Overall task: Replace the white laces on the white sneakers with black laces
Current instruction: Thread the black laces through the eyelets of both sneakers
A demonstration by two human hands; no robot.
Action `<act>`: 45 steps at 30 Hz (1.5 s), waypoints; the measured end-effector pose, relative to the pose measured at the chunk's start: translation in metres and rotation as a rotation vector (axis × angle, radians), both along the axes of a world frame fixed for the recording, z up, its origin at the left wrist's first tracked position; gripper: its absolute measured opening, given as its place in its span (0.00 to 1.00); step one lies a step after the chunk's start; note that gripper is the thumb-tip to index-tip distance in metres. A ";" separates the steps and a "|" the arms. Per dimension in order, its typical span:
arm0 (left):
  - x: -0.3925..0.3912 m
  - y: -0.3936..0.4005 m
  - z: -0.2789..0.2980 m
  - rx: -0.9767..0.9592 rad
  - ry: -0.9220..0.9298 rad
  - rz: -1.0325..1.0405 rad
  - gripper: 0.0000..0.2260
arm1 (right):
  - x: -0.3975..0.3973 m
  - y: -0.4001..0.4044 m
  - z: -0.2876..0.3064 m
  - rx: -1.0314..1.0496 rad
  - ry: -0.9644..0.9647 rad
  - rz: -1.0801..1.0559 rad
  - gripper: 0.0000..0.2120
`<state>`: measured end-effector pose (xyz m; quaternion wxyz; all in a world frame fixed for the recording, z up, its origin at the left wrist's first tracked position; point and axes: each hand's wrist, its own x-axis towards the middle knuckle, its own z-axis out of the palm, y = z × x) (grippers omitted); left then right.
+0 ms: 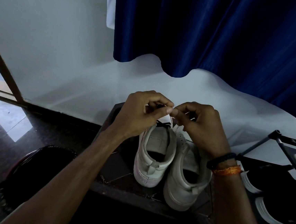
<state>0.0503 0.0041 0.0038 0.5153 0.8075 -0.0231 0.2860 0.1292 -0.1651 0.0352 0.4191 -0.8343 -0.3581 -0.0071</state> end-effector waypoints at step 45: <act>0.014 -0.032 -0.027 0.080 0.504 0.243 0.03 | -0.002 -0.011 0.002 -0.061 0.677 -0.155 0.08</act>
